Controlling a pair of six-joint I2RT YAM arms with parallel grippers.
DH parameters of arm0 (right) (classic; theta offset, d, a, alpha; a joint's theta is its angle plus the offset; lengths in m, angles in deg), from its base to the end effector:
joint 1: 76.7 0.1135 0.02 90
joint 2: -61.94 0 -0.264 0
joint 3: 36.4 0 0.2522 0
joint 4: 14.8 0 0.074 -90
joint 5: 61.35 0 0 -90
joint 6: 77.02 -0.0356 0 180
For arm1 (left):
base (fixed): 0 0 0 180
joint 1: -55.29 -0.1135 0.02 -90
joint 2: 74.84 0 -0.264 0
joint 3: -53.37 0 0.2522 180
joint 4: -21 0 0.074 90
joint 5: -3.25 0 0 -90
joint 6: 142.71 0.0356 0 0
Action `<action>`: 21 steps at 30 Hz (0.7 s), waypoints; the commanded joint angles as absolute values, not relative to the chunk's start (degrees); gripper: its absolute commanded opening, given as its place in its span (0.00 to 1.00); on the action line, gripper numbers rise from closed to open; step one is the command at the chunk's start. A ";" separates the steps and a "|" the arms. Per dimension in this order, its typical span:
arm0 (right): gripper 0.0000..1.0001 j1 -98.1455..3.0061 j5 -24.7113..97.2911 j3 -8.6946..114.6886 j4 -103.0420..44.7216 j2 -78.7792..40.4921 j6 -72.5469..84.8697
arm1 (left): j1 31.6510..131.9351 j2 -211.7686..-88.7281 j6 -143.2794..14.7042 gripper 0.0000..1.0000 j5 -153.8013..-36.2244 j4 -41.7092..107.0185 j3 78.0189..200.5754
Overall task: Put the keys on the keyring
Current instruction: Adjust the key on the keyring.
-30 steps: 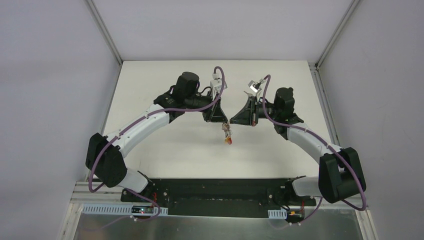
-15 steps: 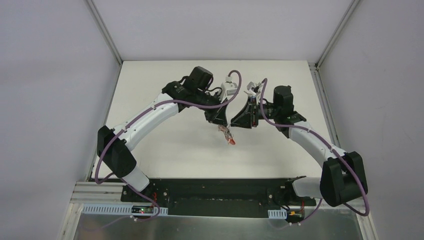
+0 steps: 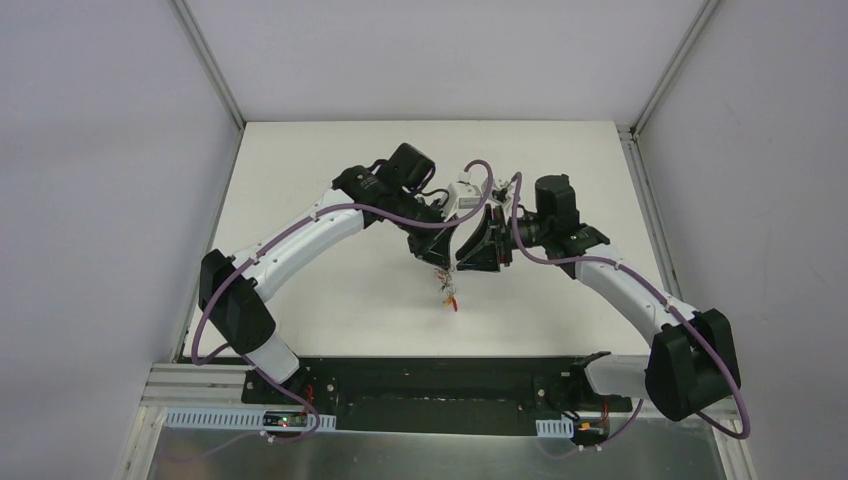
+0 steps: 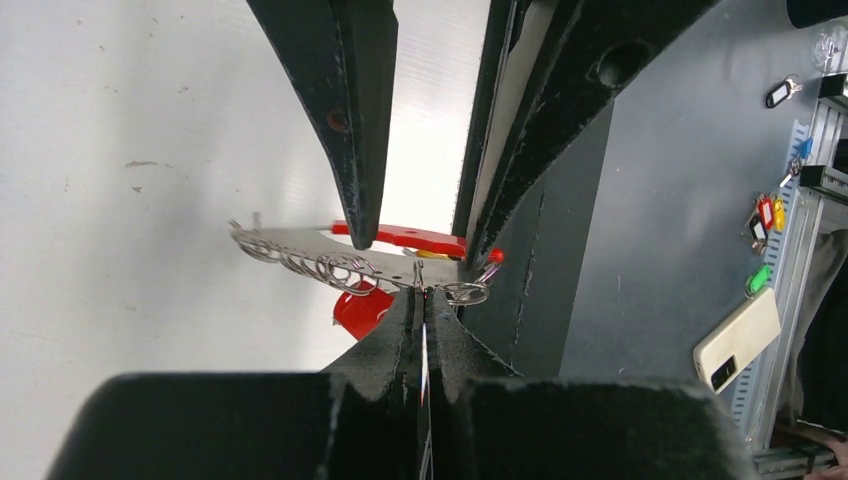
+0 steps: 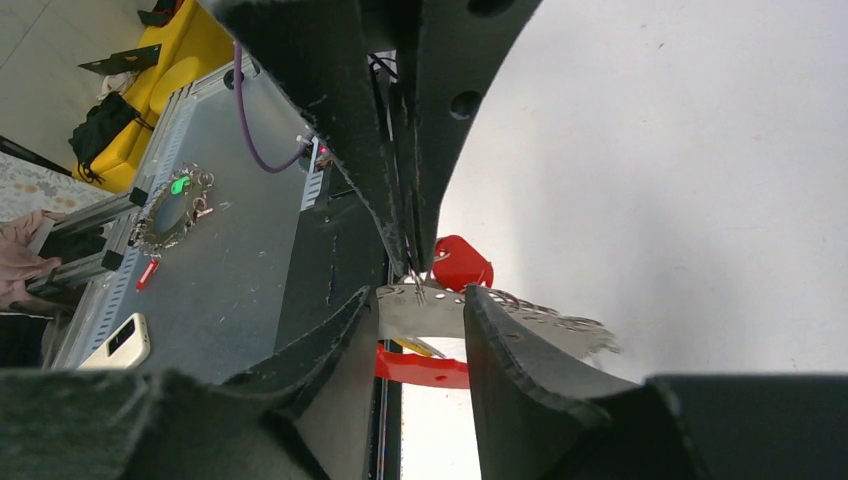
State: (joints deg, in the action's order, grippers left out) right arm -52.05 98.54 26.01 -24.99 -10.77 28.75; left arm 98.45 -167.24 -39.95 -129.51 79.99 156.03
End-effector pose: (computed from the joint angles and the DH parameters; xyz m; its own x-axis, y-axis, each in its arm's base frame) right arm 0.2319 0.1432 0.2903 -0.0499 -0.1257 -0.9908 -0.9938 -0.0920 0.0617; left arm 0.2353 -0.2538 0.3469 -0.3516 0.5521 -0.7560 0.9295 0.1100 -0.3520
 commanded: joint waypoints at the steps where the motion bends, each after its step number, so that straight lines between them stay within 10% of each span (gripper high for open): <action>1: 0.39 -51.14 101.60 25.96 -24.88 -8.64 31.86 | 98.58 -166.32 -41.02 0.00 -132.50 77.57 157.51; 21: 0.00 -49.90 100.48 25.39 -22.13 -9.78 28.87 | 96.30 -166.35 -45.54 0.00 -136.94 73.07 155.03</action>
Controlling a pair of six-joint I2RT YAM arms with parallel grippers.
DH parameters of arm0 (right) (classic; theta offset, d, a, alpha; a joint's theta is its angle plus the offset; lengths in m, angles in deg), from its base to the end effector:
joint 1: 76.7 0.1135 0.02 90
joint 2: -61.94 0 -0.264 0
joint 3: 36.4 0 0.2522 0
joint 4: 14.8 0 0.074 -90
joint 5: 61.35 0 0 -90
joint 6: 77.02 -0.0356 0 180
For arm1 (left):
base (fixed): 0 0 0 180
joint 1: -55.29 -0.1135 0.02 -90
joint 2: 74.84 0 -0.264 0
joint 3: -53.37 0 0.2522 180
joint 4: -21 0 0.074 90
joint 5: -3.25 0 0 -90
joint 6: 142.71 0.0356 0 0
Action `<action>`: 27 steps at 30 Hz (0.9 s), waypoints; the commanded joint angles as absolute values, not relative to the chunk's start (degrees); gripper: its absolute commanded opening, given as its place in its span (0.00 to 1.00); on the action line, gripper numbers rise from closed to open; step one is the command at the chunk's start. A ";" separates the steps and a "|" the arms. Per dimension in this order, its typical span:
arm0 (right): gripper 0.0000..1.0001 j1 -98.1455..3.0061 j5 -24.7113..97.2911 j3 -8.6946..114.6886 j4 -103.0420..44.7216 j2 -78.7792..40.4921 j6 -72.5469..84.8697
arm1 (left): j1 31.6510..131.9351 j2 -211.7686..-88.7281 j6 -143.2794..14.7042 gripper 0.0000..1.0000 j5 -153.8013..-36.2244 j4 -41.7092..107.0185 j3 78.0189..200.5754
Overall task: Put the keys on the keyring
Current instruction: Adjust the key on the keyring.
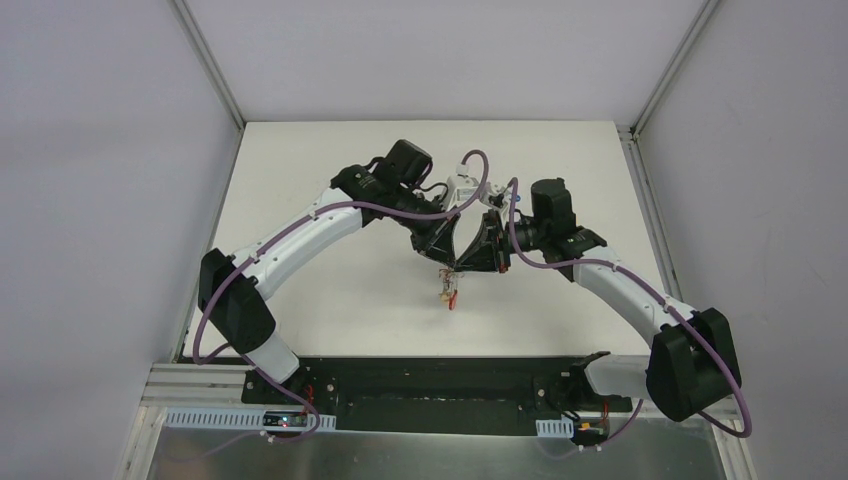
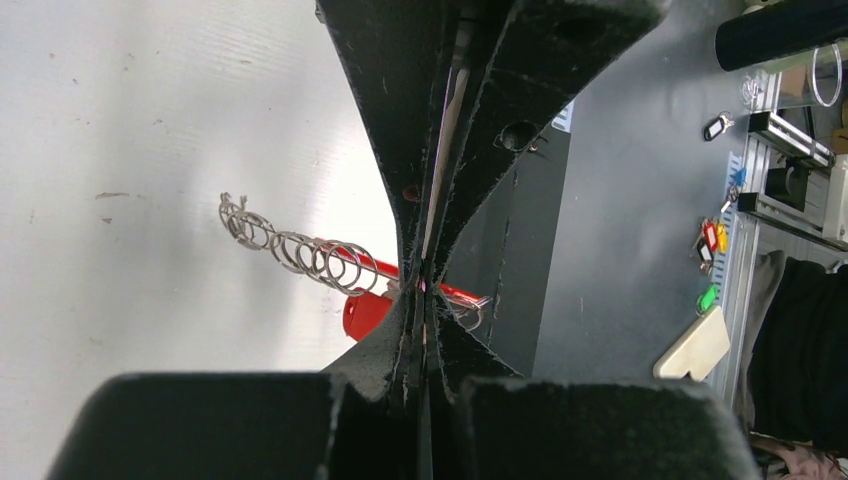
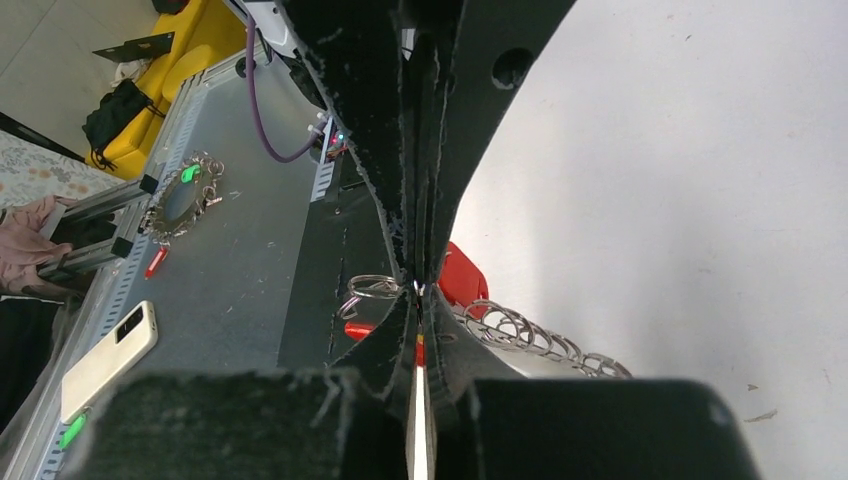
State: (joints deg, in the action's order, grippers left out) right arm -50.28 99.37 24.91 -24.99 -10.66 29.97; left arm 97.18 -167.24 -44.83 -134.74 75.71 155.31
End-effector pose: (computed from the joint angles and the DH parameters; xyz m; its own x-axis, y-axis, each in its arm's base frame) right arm 0.2252 0.1494 0.2846 -0.0408 -0.1280 -0.9909 -0.9886 -0.1386 0.0586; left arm 0.2419 -0.2525 0.3497 -0.4082 0.4894 -0.7706 0.9013 0.0821 -0.4253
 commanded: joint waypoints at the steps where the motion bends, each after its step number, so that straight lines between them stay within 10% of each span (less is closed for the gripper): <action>1: 0.00 -50.09 100.46 25.36 -21.22 -9.78 28.06 | 95.93 -166.38 -45.78 0.00 -137.23 72.76 154.95; 14: 0.00 -52.54 97.30 19.58 12.76 -12.08 -5.21 | 89.81 -159.33 -56.89 0.25 -143.20 55.42 145.00; 27: 0.00 -54.29 95.71 16.66 23.77 -12.99 -13.26 | 89.75 -161.41 -58.93 0.24 -144.72 53.21 144.37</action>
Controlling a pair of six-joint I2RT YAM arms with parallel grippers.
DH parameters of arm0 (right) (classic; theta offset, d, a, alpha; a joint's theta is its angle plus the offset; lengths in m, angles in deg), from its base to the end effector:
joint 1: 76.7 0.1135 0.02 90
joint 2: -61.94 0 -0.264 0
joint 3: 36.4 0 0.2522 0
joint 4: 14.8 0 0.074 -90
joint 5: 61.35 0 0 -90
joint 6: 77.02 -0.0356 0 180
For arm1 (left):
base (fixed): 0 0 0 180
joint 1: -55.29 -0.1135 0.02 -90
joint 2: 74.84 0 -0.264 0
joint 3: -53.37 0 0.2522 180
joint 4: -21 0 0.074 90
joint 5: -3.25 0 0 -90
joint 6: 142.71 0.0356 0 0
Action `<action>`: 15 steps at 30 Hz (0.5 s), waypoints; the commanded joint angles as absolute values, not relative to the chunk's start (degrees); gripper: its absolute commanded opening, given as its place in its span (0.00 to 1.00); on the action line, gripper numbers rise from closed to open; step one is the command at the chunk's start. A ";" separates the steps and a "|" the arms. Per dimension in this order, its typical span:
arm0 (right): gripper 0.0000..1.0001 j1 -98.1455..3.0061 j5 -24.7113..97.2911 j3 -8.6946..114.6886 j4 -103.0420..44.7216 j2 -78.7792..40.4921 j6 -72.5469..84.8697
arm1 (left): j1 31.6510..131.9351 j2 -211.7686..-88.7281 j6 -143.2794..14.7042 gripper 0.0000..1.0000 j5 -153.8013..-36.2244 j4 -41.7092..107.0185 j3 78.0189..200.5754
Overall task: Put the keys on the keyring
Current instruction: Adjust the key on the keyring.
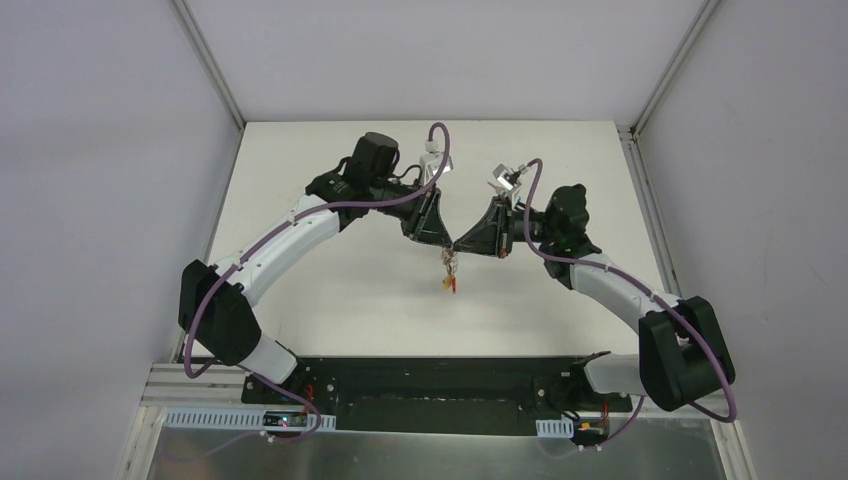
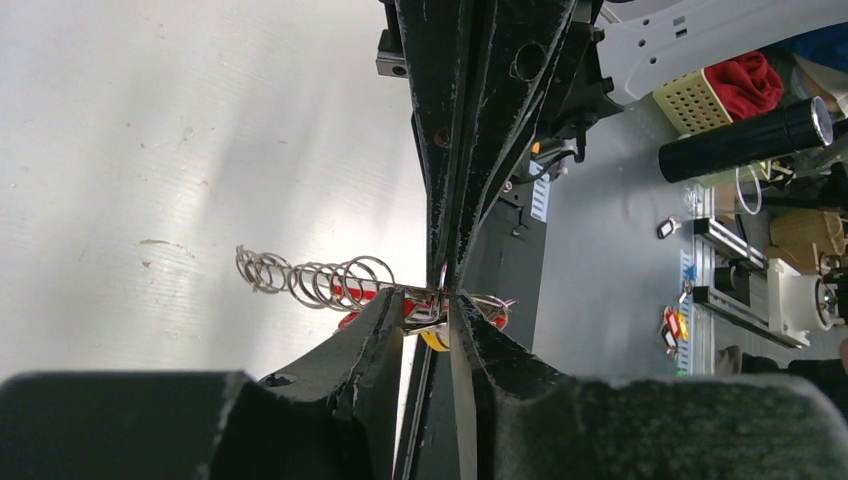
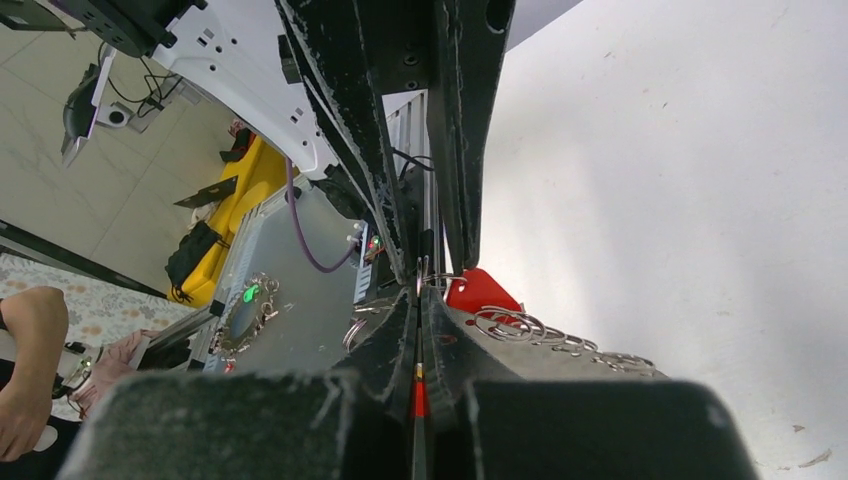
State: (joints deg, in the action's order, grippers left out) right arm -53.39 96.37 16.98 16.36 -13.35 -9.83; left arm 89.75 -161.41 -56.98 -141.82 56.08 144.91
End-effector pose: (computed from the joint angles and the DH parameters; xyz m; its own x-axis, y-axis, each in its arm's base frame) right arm 0.2380 0.1384 0.2888 -0.2473 0.0535 -0.9675 -0.9687 -0.0368 0.2455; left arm 0.2614 -0.2148 0.3515 -0.4801 0.2778 -0.8320 0.8754 0.0917 -0.4746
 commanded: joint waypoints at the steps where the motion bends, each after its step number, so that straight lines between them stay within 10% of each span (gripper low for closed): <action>1: 0.00 -54.41 95.52 16.55 24.22 -13.07 -13.52 | 89.75 -161.35 -59.07 0.23 -144.79 53.09 144.11; 15: 0.02 -54.73 93.34 15.60 26.58 -13.85 -15.10 | 89.83 -162.47 -61.26 0.00 -146.64 50.95 144.21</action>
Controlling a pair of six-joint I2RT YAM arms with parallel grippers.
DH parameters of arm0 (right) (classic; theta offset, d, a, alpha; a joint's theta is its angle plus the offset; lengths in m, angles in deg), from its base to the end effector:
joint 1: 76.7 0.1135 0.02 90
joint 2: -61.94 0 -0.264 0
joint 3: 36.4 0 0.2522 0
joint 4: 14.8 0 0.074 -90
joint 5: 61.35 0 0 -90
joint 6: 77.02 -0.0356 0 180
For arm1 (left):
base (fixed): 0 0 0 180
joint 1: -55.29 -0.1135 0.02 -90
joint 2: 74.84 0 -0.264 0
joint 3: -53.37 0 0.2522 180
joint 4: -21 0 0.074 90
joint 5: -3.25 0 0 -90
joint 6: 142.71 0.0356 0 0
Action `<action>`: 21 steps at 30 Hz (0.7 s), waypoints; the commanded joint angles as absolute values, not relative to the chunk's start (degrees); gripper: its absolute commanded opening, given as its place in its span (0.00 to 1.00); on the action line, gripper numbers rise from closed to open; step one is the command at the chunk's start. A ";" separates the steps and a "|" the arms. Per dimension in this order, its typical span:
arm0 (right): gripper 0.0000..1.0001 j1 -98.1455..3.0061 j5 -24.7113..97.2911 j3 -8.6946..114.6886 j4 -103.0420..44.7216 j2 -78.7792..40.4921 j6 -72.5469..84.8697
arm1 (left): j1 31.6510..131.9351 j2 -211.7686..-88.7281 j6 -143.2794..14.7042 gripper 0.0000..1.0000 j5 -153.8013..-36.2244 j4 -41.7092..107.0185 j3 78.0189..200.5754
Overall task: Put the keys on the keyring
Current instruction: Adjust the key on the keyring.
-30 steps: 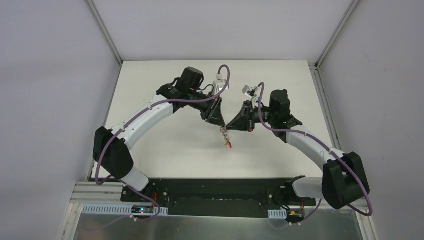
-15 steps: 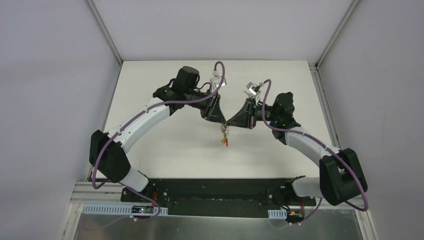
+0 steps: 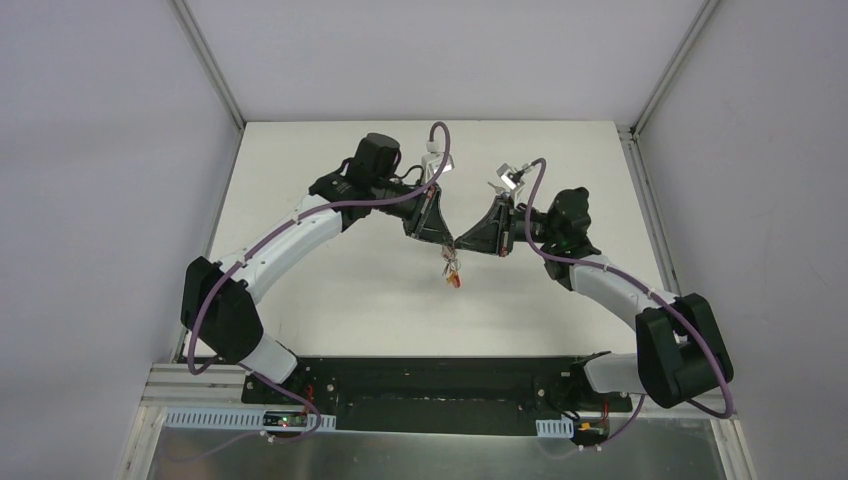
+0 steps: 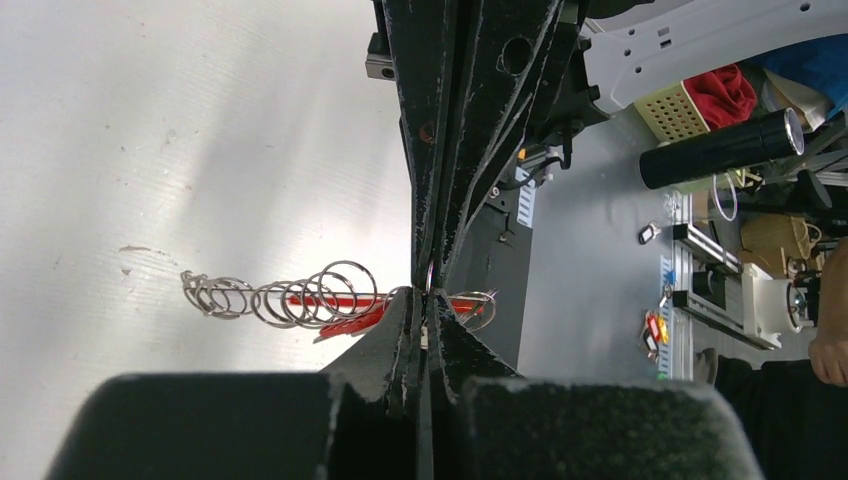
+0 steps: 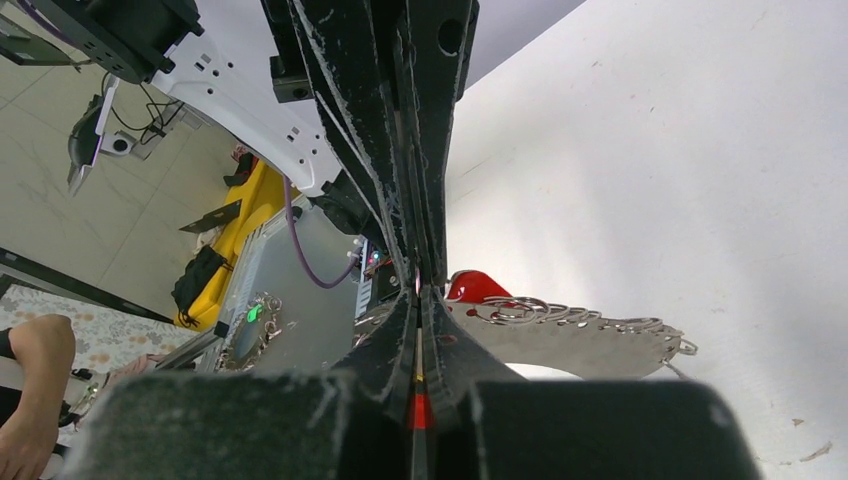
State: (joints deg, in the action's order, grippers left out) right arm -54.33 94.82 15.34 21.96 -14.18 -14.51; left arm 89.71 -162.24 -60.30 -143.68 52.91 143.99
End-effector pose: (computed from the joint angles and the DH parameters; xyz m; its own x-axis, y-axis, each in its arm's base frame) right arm 0.2398 0.1339 0.2846 -0.2765 0.0879 -0.9570 -0.9609 -0.0079 0.2769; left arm 0.2651 -0.2178 0.3465 -0.5134 0.2644 -0.8164 0.8545 0.0701 -0.5146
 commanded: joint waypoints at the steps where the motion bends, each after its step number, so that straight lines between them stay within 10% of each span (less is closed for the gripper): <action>1: 0.07 -54.91 93.34 15.66 26.47 -13.68 -14.88 | 89.83 -162.35 -60.80 0.00 -146.63 51.37 144.21; 8: 0.38 -57.31 96.54 18.01 18.83 -10.87 -7.37 | 92.22 -162.00 -43.79 0.00 -139.01 72.48 151.65; 21: 0.44 -53.85 102.44 23.42 -8.19 -7.32 15.96 | 97.12 -168.29 -40.31 0.00 -133.71 85.97 163.59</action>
State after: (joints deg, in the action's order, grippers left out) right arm -55.11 98.69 19.62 2.64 -10.11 4.66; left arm 96.59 -166.89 -41.75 -134.41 81.91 160.14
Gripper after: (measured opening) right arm 0.438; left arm 0.010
